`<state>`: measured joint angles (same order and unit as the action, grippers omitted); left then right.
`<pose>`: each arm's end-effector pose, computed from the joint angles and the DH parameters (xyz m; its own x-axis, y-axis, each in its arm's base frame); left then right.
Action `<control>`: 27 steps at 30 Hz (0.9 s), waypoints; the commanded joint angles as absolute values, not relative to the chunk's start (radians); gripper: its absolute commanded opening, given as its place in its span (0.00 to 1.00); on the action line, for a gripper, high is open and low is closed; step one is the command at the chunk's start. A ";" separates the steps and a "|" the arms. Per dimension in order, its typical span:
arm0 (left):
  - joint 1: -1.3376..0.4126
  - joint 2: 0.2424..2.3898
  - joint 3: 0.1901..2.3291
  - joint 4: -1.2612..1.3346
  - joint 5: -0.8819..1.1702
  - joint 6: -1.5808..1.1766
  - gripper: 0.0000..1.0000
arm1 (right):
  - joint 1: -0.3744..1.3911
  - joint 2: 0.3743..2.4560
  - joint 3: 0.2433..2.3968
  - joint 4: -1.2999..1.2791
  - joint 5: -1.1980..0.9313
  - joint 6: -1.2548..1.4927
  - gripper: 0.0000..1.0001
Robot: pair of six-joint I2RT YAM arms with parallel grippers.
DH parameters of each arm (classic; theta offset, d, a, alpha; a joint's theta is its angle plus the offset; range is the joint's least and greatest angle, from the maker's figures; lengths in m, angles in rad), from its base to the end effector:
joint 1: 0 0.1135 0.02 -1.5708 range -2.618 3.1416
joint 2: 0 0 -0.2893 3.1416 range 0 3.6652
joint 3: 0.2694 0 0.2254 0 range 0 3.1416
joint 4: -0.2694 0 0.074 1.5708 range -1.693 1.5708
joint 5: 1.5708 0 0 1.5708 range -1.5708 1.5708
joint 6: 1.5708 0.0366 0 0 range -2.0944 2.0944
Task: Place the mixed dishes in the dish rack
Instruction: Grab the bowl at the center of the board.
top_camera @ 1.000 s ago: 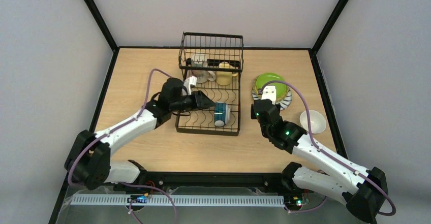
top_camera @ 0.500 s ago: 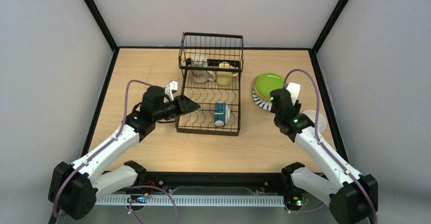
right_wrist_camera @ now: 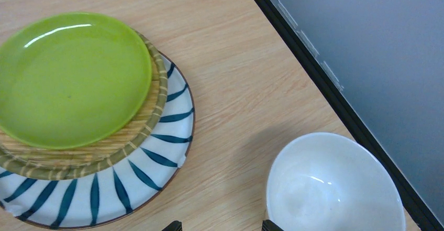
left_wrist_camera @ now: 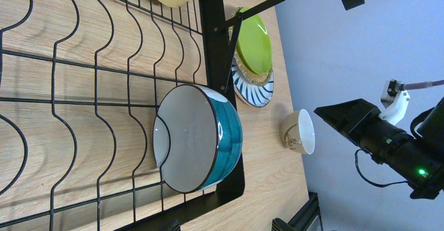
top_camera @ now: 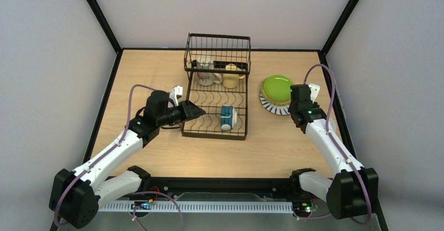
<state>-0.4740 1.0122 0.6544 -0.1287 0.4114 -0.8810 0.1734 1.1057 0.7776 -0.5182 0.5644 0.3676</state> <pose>0.1590 -0.0980 0.2886 -0.8301 -0.3688 -0.4183 0.1455 0.5809 -0.8009 0.1854 0.0126 0.2803 -0.6152 0.2005 -0.7624 0.4549 0.8801 -0.1356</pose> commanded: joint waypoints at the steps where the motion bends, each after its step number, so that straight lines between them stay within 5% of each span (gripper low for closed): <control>1: -0.466 1.002 0.647 -0.153 0.434 -0.869 0.99 | 0.134 1.133 0.816 -0.565 0.532 0.378 0.87; 27: -0.439 1.035 0.671 -0.158 0.508 -0.854 0.99 | -0.083 1.321 0.831 -0.595 0.398 0.462 0.91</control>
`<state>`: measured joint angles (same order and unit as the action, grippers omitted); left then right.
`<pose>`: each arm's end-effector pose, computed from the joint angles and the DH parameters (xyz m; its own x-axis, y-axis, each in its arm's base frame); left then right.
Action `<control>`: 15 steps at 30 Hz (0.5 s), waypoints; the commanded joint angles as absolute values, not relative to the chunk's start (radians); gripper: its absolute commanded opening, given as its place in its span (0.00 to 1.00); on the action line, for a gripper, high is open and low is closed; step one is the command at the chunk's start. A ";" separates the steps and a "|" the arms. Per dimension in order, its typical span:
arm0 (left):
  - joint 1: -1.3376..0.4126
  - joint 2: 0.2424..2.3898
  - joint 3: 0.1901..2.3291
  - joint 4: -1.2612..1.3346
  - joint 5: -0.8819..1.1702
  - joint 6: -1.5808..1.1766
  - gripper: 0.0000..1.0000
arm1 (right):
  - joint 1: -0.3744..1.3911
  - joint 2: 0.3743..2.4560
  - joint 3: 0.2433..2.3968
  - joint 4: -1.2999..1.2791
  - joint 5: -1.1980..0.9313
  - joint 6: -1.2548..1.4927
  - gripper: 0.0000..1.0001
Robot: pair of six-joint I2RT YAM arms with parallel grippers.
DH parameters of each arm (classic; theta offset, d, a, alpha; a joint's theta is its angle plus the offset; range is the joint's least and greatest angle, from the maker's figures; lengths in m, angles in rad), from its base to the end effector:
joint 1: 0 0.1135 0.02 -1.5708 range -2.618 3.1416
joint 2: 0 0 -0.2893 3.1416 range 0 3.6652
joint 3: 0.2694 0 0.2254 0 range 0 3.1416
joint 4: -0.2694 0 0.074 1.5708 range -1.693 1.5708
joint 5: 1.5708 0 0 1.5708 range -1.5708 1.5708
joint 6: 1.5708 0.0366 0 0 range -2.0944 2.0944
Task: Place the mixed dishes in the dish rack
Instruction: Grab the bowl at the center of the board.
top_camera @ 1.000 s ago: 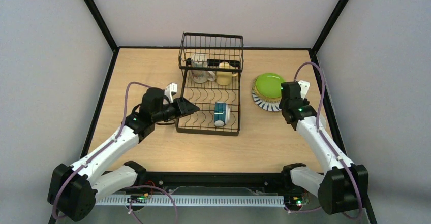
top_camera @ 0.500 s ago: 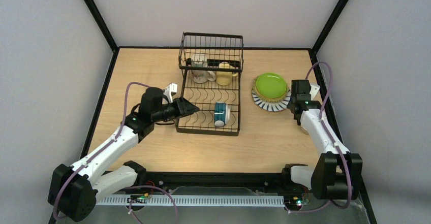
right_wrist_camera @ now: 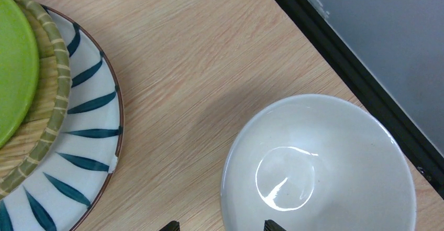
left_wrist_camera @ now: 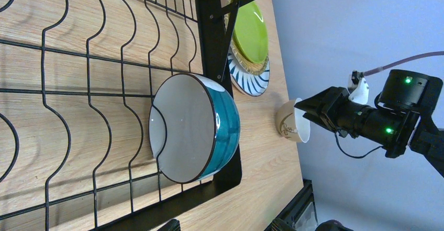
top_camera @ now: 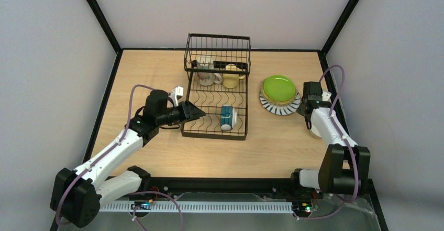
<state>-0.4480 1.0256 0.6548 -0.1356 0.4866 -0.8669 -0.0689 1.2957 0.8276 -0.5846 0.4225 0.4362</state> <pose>0.1613 -0.0965 0.2865 -0.8558 -0.3363 -0.3931 0.1531 0.5611 -0.8134 0.2140 -0.0298 0.2541 -0.6734 0.4327 -0.5994 0.6067 0.7868 -0.1136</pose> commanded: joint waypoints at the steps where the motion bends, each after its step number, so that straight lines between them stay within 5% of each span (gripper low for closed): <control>1: -0.439 1.035 0.670 -0.158 0.509 -0.854 0.99 | -0.083 1.329 0.832 -0.591 0.395 0.463 0.91; 15: -0.412 1.060 0.670 -0.160 0.526 -0.843 0.99 | -0.093 1.443 0.812 -0.529 0.370 0.478 0.88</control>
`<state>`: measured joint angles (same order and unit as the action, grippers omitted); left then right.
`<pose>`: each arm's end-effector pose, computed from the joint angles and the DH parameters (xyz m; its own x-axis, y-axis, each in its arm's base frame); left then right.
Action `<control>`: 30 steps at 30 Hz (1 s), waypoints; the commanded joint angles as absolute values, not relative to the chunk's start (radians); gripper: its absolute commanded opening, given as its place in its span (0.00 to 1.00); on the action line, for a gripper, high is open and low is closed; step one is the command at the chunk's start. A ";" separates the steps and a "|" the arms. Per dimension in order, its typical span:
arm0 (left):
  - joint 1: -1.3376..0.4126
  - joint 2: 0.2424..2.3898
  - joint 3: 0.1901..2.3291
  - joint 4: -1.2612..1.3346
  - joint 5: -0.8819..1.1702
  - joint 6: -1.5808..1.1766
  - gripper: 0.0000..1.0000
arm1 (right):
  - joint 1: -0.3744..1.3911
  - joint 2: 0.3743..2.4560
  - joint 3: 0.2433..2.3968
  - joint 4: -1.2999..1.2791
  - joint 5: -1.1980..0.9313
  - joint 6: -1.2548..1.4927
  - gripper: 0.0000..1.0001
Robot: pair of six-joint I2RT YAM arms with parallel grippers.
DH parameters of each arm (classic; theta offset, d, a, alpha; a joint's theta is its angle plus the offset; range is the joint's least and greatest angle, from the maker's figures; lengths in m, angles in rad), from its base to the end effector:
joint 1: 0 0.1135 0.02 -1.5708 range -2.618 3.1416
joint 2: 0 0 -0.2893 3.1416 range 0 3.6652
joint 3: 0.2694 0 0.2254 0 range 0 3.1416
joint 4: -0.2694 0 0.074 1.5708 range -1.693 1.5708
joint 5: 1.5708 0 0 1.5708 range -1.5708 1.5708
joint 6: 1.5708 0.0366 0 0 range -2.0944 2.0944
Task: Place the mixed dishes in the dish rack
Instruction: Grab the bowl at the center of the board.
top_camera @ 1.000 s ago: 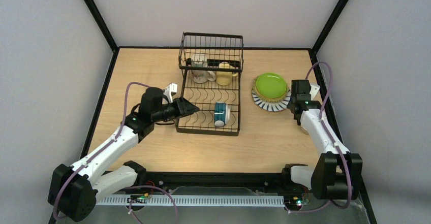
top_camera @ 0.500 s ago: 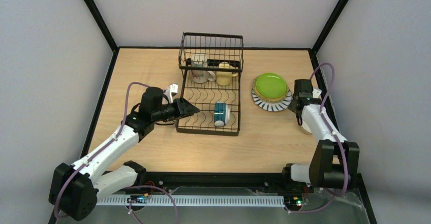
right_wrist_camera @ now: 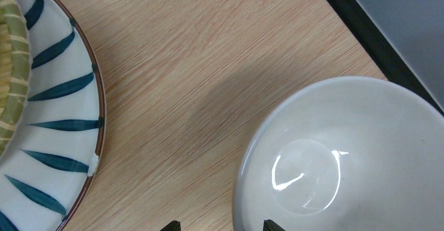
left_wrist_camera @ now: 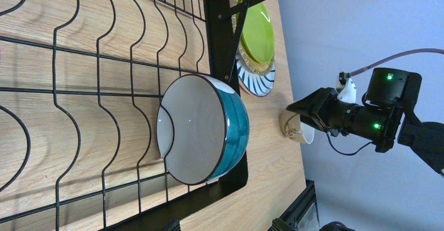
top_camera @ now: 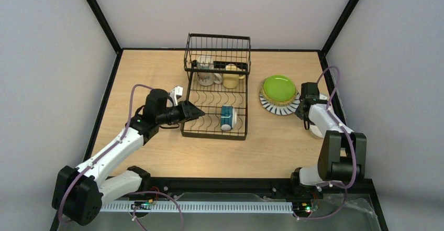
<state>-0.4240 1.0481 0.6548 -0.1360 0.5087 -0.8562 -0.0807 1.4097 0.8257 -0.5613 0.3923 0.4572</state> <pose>0.1665 -0.0947 0.2828 -0.8624 -0.3345 -0.3799 0.1389 0.5652 -0.8132 0.2306 -0.0327 0.2311 -0.7123 0.4669 -0.5241 0.6088 0.7826 -0.1302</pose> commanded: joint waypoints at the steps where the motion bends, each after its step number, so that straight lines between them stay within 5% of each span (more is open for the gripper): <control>1: -0.411 1.062 0.670 -0.159 0.528 -0.842 0.99 | -0.094 1.451 0.812 -0.526 0.367 0.478 0.86; 7: -0.401 1.074 0.675 -0.153 0.540 -0.845 0.99 | -0.094 1.473 0.804 -0.517 0.357 0.480 0.71; 18: -0.396 1.058 0.676 -0.164 0.549 -0.848 0.99 | -0.094 1.464 0.779 -0.533 0.358 0.482 0.00; 30: -0.396 1.049 0.711 -0.241 0.529 -0.859 0.99 | -0.084 1.278 0.792 -0.552 0.282 0.379 0.00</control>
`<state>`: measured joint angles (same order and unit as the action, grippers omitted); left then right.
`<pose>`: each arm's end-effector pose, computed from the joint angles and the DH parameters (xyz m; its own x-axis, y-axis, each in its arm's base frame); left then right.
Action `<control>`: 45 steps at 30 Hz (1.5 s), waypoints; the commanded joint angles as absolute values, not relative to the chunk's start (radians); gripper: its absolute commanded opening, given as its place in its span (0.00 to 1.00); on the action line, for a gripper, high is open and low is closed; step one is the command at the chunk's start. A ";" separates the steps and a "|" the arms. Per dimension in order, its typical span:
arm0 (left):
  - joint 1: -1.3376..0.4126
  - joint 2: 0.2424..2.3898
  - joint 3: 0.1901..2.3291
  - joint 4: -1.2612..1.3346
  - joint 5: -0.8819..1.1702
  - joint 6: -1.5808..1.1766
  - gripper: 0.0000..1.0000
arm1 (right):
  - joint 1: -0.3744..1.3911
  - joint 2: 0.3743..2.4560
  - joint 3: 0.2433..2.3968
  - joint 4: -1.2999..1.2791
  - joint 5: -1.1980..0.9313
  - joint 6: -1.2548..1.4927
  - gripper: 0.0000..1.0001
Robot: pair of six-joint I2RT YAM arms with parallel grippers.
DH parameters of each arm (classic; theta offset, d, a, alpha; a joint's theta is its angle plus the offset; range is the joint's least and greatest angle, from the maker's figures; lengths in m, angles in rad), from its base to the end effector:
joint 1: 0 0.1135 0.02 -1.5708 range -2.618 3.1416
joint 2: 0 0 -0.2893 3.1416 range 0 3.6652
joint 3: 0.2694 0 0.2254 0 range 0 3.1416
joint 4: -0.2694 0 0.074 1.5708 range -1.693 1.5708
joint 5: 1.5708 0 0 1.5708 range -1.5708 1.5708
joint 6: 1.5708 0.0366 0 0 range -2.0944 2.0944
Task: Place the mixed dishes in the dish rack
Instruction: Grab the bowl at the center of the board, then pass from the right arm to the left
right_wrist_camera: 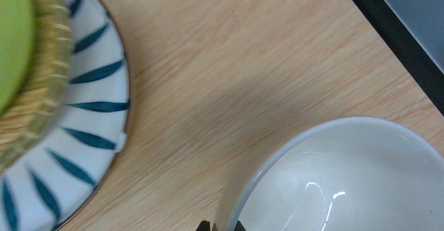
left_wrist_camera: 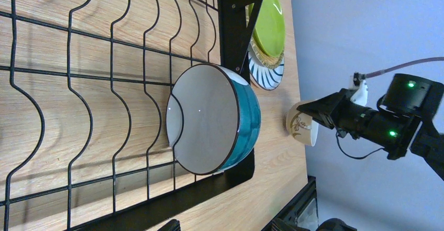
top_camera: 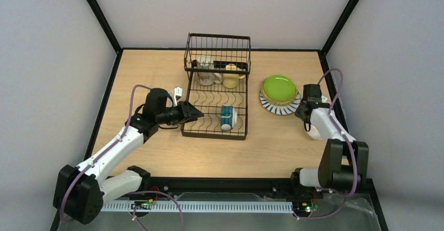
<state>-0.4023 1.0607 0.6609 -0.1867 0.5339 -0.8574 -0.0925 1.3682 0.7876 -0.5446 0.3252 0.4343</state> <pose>0.1676 -0.0916 0.2783 -0.8830 -0.3316 -0.3321 0.0907 0.5736 -0.8141 0.2212 -0.0323 0.2298 -0.7206 0.4673 -0.5123 0.5819 0.8093 -0.0802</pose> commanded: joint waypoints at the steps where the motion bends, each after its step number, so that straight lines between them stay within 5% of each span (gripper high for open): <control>1: -0.396 1.052 0.717 -0.252 0.525 -0.858 0.99 | -0.075 1.262 0.799 -0.554 0.274 0.368 0.00; 30: -0.362 1.203 0.938 -0.432 0.521 -0.866 0.99 | 0.896 1.402 1.331 -0.763 0.257 0.009 0.00; 45: -0.234 1.283 1.019 -0.431 0.693 -0.867 0.99 | 1.153 1.505 1.517 -0.863 0.180 -0.162 0.00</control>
